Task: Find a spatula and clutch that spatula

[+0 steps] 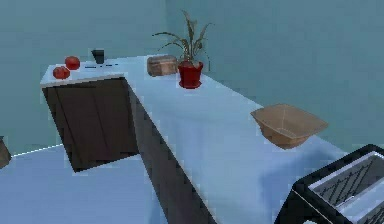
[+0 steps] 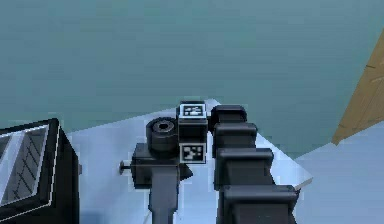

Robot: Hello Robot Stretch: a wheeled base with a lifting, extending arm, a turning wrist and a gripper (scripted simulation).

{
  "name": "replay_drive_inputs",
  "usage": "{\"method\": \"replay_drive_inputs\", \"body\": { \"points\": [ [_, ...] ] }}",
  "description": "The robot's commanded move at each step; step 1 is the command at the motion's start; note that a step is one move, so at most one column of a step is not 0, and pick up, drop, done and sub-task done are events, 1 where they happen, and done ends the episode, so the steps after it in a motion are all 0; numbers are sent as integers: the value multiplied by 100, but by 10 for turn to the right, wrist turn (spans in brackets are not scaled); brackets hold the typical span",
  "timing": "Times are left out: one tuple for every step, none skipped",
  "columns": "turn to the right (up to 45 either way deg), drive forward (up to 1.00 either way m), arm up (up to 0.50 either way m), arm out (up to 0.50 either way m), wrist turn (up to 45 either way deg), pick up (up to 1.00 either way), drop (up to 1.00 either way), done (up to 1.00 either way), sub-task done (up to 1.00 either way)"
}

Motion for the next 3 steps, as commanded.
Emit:
{"method": "replay_drive_inputs", "body": {
  "points": [
    [0, 0, 0, 0, 450, 0, 0, 0, 0],
    [0, 0, 0, 0, 450, 0, 0, 0, 0],
    [0, 0, 0, 0, 450, 0, 0, 0, 0]
  ]
}}
